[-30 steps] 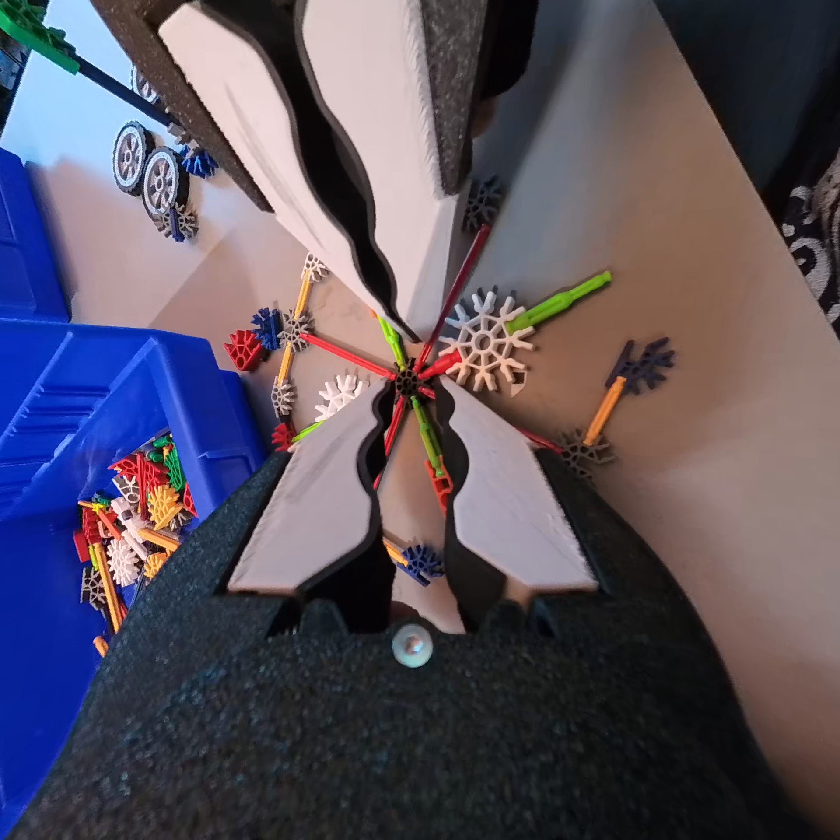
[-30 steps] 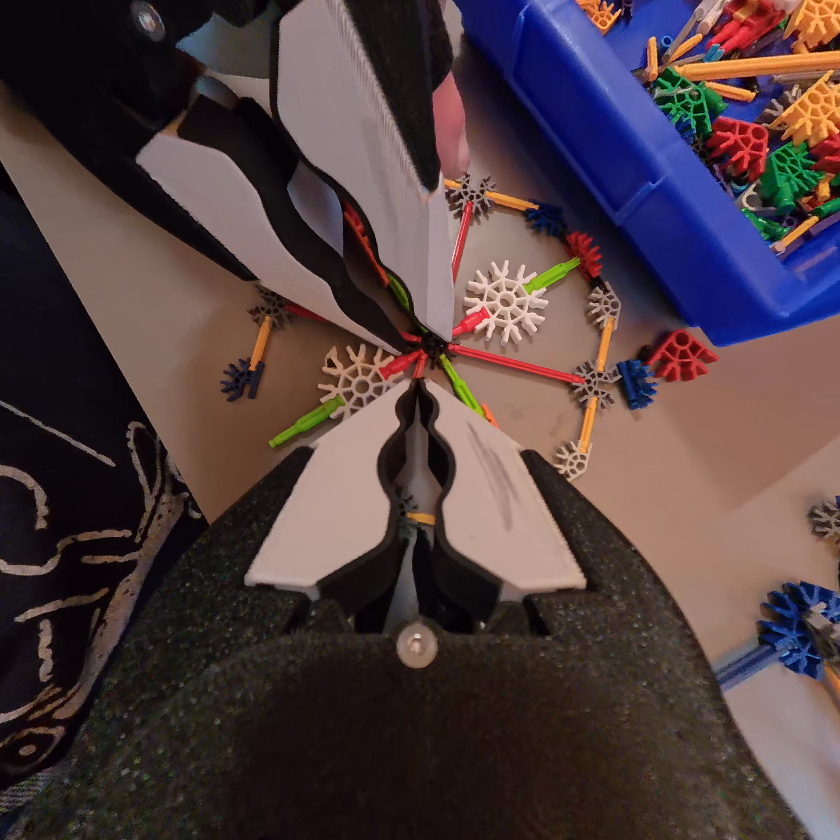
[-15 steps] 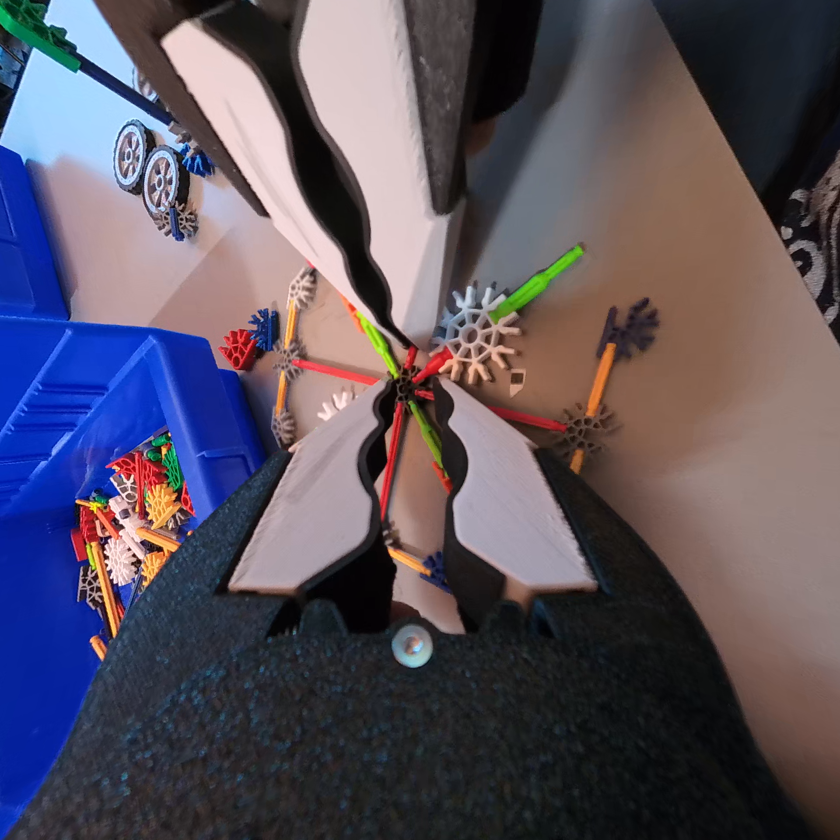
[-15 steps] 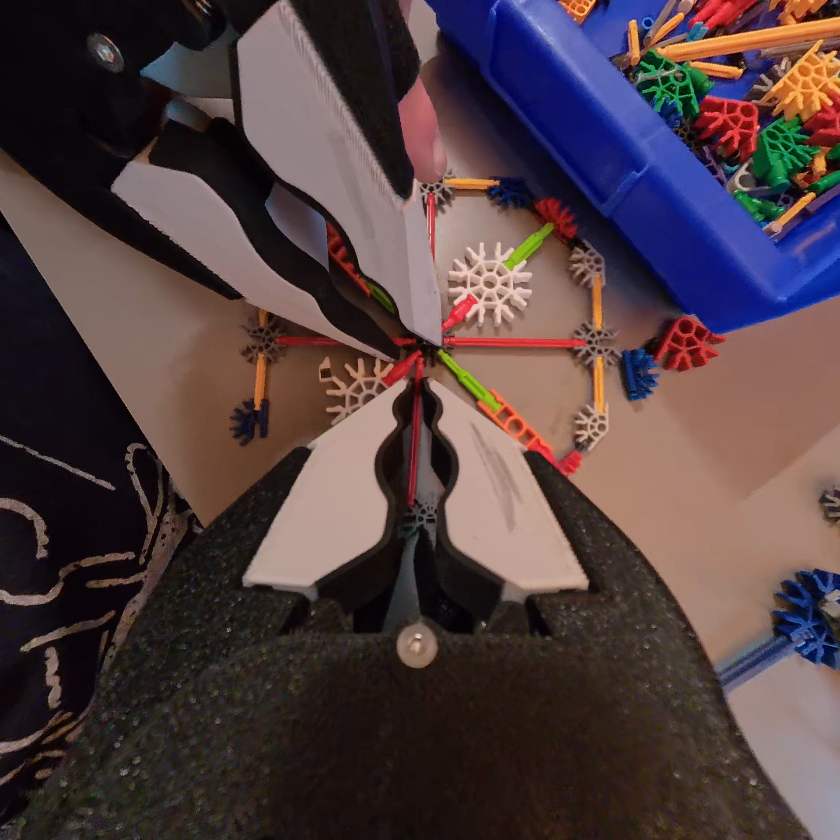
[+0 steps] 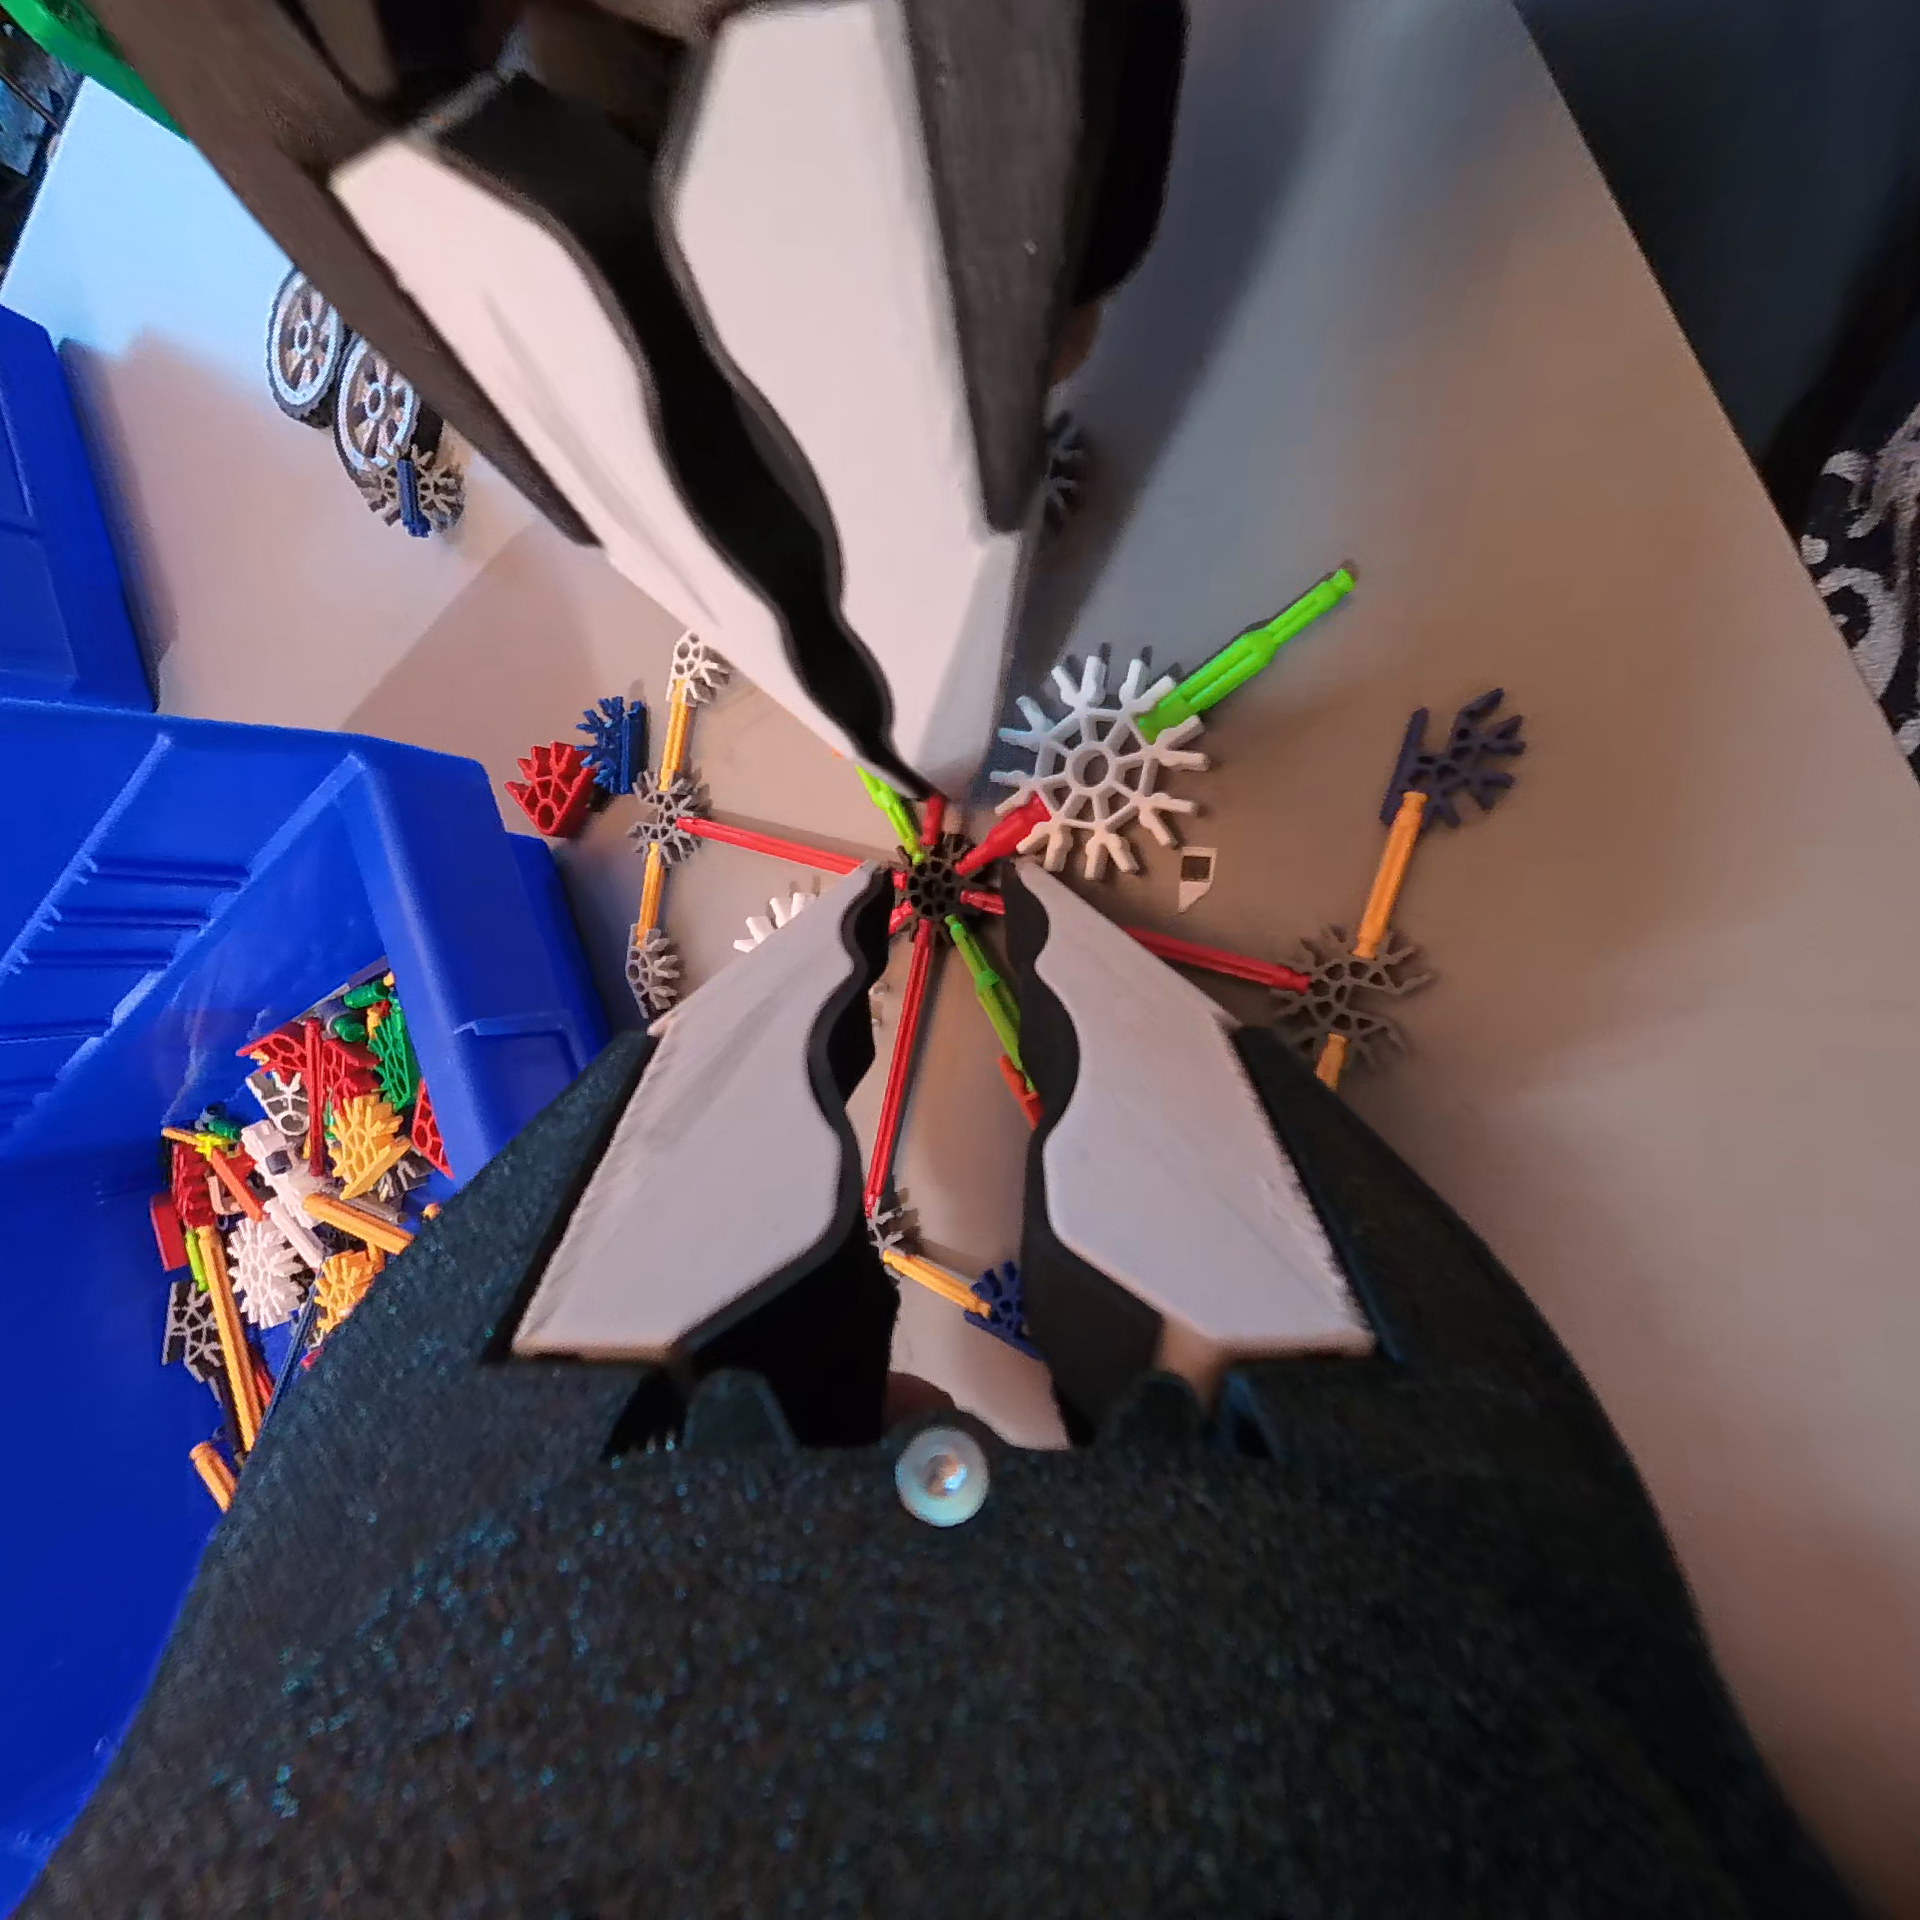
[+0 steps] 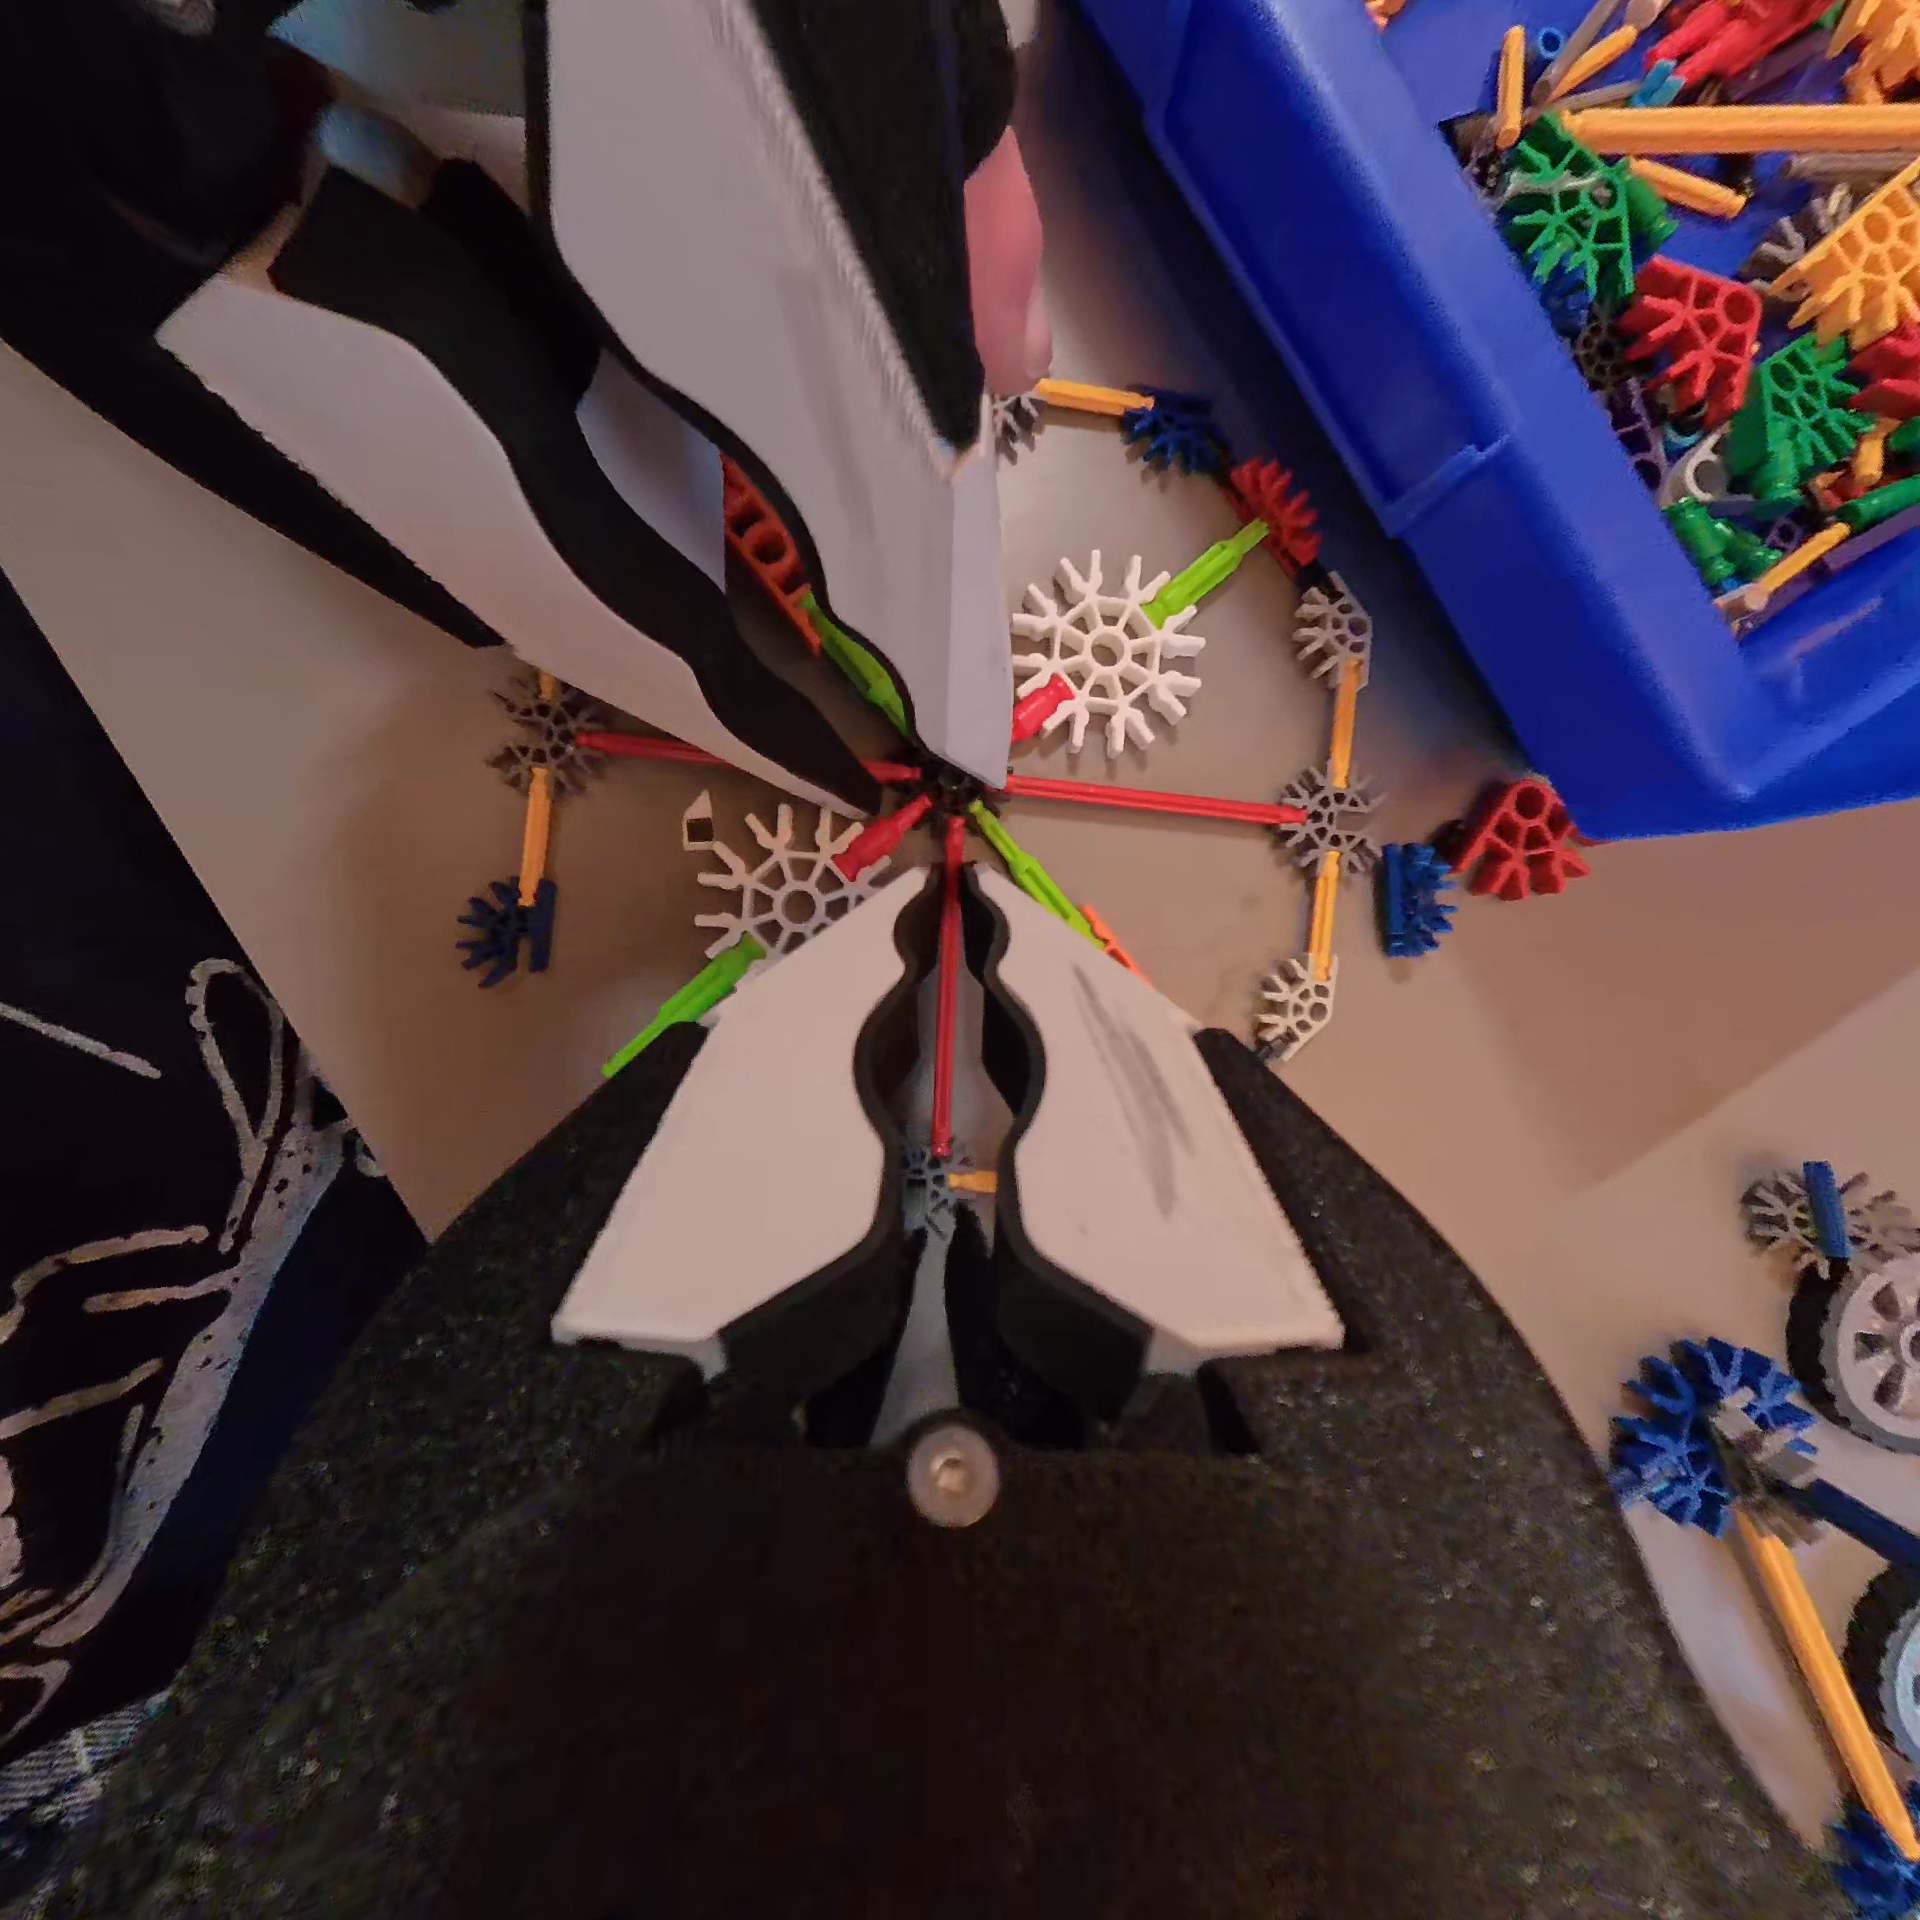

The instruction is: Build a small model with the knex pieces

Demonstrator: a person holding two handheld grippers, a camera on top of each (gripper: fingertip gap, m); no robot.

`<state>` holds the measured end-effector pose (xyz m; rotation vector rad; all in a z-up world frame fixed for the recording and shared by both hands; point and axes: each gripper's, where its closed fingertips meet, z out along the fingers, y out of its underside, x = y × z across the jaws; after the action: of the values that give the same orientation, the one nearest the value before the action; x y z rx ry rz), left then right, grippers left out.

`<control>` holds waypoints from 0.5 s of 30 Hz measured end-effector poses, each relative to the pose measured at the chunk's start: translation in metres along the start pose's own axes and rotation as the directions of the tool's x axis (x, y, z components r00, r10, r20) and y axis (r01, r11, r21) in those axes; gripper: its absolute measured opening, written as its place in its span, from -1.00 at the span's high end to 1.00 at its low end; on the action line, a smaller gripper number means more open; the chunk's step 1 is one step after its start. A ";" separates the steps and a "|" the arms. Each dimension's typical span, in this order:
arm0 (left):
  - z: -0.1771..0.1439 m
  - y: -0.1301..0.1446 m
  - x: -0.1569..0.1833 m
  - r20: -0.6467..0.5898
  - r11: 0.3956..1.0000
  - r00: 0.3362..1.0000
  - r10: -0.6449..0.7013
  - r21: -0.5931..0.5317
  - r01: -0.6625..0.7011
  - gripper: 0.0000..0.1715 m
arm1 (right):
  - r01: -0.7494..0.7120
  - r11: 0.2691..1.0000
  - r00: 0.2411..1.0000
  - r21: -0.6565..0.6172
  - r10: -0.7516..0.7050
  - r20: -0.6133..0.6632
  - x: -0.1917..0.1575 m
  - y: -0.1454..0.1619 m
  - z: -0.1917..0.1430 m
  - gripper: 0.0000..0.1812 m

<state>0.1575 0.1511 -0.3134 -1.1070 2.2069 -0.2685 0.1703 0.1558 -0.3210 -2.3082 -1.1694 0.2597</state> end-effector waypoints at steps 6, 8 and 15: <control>0.000 0.000 0.000 -0.003 1.000 1.000 -0.001 0.002 0.001 0.76 | -0.002 1.000 1.000 0.007 0.002 -0.001 -0.002 -0.001 0.003 0.97; 0.000 0.000 0.000 -0.002 1.000 1.000 0.002 0.002 -0.002 0.76 | -0.003 1.000 1.000 0.006 0.003 -0.005 -0.001 0.000 0.004 0.96; 0.000 0.000 -0.001 0.000 1.000 1.000 -0.002 0.003 0.002 0.76 | -0.033 0.999 0.999 0.043 0.033 0.001 0.003 -0.006 -0.004 0.83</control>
<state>0.1580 0.1519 -0.3136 -1.1080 2.2042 -0.2731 0.1696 0.1595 -0.3147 -2.2914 -1.1157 0.2950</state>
